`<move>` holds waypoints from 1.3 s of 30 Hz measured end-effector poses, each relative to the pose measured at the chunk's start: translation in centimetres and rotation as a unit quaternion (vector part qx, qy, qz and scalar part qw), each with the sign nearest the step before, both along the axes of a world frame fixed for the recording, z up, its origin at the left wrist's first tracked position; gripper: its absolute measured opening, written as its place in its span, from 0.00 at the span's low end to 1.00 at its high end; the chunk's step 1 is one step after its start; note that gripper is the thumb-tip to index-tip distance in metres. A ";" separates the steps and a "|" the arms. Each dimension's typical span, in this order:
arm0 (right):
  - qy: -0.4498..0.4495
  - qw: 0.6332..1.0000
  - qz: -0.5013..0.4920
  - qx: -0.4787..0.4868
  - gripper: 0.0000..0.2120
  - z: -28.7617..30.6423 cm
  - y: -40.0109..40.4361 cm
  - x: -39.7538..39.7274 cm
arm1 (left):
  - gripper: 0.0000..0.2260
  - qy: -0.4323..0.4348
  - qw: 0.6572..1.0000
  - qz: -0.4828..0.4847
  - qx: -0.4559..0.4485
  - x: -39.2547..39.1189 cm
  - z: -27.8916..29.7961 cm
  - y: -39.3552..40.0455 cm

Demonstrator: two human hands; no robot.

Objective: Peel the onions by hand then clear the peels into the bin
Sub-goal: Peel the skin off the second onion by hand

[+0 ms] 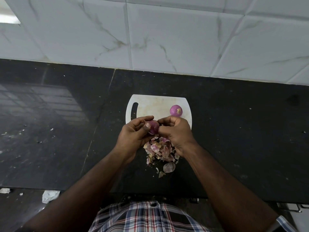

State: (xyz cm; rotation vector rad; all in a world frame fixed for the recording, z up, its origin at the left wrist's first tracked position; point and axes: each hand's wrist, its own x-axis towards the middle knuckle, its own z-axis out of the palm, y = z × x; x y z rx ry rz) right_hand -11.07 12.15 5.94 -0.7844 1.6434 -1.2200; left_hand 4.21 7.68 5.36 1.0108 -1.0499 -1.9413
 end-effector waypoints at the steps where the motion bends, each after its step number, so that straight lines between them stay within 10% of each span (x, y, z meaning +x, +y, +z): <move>1: 0.017 1.000 -0.002 0.001 0.10 -0.1 -0.1 0.0 | 0.11 0.000 1.000 -0.003 -0.001 0.0 0.0 0.0; 10: -0.075 0.997 0.002 -0.020 0.05 0.1 0.1 -0.6 | 0.11 0.037 0.998 0.007 0.053 -0.2 0.2 -0.3; 23: 0.235 0.971 -0.009 -0.028 0.08 -1.0 0.2 -0.4 | 0.15 0.077 0.989 0.012 0.123 0.1 0.0 -0.6; 39: 0.268 0.953 0.142 0.024 0.23 1.6 0.8 -1.5 | 0.18 0.077 0.987 -0.044 0.134 1.3 -0.2 -1.5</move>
